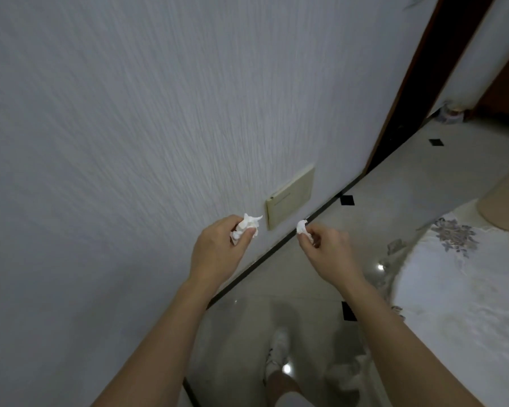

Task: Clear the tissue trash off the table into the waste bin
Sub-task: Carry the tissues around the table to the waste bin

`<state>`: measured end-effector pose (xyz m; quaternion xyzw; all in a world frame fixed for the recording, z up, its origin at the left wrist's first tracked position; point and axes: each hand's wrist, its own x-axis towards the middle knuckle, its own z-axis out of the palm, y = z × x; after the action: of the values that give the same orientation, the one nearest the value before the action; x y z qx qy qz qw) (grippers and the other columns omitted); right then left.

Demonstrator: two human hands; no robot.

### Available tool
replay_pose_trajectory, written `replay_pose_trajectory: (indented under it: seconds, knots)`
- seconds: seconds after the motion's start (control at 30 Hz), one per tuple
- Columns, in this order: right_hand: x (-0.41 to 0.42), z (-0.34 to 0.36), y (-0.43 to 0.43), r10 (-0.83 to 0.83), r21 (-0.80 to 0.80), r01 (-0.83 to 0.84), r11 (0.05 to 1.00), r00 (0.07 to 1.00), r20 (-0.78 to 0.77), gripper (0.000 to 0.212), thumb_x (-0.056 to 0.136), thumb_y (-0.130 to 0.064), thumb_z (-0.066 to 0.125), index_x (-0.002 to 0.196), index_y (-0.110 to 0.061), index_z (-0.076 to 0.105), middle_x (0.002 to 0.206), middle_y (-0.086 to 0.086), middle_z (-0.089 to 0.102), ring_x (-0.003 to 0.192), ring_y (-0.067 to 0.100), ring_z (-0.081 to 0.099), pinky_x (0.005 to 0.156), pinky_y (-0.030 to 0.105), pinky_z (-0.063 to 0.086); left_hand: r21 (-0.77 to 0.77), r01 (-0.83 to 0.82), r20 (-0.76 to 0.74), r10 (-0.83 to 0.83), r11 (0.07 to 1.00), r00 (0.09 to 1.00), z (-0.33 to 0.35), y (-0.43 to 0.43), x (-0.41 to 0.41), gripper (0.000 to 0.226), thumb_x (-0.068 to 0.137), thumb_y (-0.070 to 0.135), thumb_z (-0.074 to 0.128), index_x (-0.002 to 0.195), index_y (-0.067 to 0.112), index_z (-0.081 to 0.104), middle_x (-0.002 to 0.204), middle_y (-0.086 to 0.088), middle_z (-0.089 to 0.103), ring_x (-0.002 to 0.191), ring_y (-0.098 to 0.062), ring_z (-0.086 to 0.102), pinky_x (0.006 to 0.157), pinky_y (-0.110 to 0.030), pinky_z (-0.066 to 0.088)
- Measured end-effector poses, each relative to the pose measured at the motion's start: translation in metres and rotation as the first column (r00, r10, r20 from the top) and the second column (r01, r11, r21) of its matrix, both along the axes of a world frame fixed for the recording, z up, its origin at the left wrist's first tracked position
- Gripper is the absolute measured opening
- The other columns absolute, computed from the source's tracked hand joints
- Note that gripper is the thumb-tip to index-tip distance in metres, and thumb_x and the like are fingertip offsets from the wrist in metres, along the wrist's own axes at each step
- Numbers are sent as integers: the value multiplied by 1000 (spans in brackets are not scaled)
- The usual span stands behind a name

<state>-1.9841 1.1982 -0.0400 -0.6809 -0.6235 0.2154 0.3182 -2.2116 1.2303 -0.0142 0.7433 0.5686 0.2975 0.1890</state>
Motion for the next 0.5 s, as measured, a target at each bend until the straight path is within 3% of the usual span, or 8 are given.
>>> replay_pose_trajectory:
  seconds: [0.17,0.33,0.5]
  knots:
    - [13,3,77,-49,21,48,999,999,22,38,99,-42,52,63,-33,46,52,-9,46,49,8,44,47,27,32,29,37,6,-37,999,999,6,81,11,21,94,40,60,91,21,66,70,10,58,62,-7,53,56,-30,43]
    - [48,9,154,-152,26,151,988,988,3,25,97,-40,55,74,-31,56,55,-11,50,52,7,49,49,27,34,19,124,-34,-124,992,992,14,170,48,18,95,42,59,91,25,65,68,15,55,62,-3,51,54,-20,35]
    - [90,20,208,-266,27,266,964,964,13,25,97,-41,57,73,-32,55,55,-12,49,52,4,48,48,21,29,26,212,-7,-212,977,977,22,251,98,18,94,43,59,94,26,66,72,16,58,64,-2,54,56,-21,39]
